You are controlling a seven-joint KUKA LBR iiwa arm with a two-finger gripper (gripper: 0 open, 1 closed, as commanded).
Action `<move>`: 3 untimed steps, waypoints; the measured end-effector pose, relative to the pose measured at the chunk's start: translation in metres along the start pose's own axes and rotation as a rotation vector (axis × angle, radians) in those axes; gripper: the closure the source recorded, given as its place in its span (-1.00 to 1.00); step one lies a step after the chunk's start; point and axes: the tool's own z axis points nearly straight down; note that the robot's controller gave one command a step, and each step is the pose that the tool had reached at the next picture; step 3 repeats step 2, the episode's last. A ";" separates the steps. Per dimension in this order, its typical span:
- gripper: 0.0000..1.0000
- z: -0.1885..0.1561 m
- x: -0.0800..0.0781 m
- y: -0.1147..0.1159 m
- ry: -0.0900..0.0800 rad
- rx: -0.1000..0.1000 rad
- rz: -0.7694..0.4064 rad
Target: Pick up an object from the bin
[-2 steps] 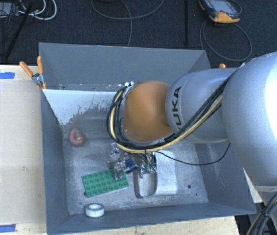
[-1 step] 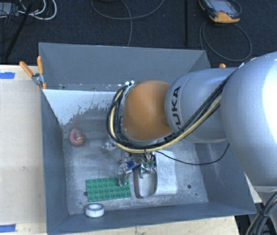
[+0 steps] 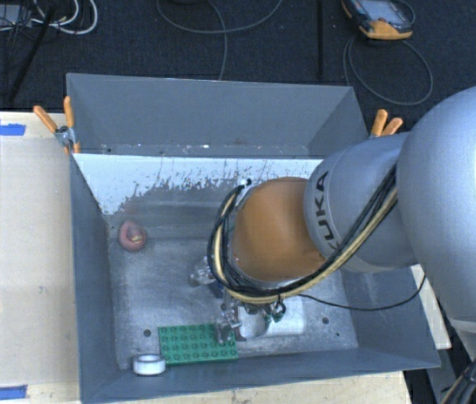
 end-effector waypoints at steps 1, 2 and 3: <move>1.00 0.003 0.010 0.001 0.049 -0.001 0.002; 1.00 -0.148 0.003 -0.020 0.042 -0.003 -0.160; 1.00 -0.148 0.003 -0.020 0.042 -0.003 -0.160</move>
Offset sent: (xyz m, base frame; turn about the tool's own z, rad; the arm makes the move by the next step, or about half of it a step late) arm 0.0000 0.0000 0.0000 0.0000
